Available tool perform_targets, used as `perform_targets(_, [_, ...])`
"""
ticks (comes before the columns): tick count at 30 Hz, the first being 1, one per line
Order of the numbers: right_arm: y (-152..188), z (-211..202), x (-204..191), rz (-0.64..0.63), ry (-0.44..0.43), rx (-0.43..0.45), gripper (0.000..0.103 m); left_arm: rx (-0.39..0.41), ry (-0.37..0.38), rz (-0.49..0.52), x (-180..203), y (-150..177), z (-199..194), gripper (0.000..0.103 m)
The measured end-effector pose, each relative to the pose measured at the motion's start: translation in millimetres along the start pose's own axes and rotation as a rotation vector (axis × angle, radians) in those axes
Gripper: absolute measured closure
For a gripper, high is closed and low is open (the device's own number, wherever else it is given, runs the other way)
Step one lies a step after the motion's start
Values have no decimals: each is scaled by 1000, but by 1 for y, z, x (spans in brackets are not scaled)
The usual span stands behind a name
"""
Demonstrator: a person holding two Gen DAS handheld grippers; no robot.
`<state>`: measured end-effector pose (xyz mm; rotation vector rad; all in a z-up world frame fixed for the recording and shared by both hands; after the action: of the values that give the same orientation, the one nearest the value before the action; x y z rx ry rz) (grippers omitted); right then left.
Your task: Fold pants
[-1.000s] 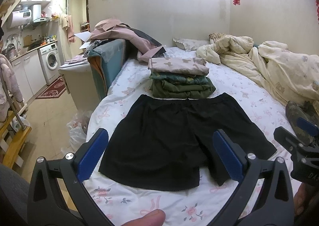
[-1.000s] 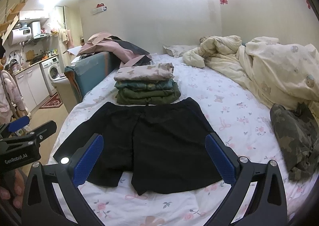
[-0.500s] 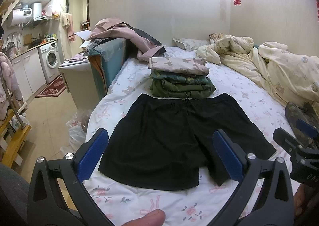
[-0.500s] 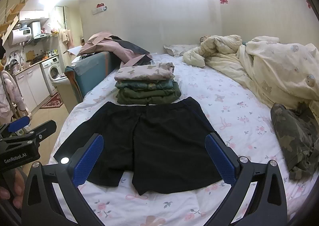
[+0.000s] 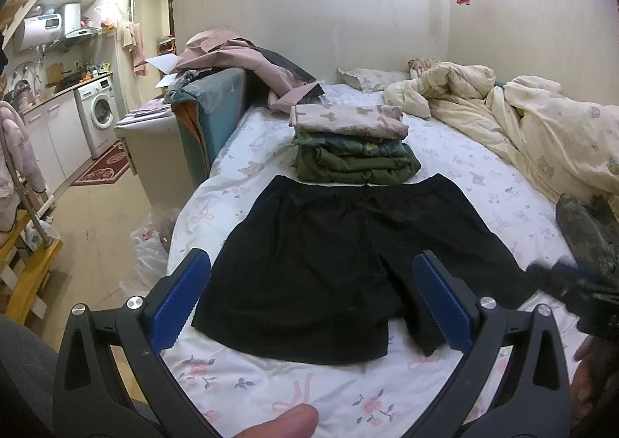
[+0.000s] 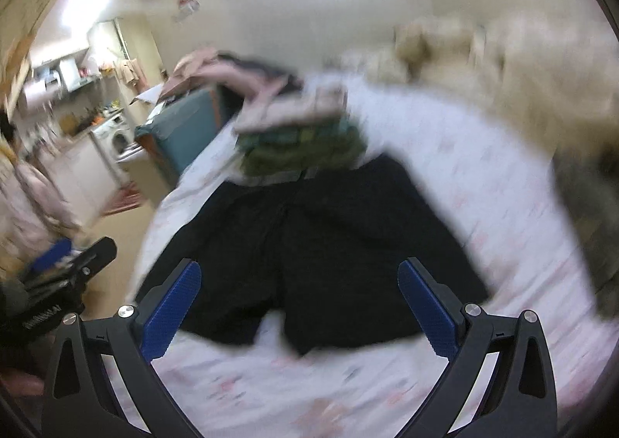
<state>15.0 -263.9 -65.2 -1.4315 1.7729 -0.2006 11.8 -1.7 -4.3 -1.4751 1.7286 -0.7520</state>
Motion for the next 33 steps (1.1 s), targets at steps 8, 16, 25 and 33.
perform_targets(8, [43, 93, 90, 401, 21, -389, 6, -93, 11, 25, 1, 0, 22, 0])
perform_targets(16, [14, 105, 153, 580, -23, -210, 18, -152, -1, 24, -4, 5, 43, 0])
perform_targets(25, [-11, 76, 227, 817, -29, 2, 38, -241, 27, 14, 13, 1, 70, 0])
perform_targets(33, [-17, 75, 242, 767, 8, 16, 96, -353, 79, 35, 43, -42, 132, 0])
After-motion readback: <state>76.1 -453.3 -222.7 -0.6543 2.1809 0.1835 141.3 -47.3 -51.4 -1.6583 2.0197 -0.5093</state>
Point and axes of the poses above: each gripper's, at about its wrist camera, not at the fingertips, and z roughly the way its jaws point, x to its right, y to its underside, the point moved 1 cm from there along z, roughly the way its jaws point, and after that the axes turned 10 degrees about z, right-handed, at the moved point
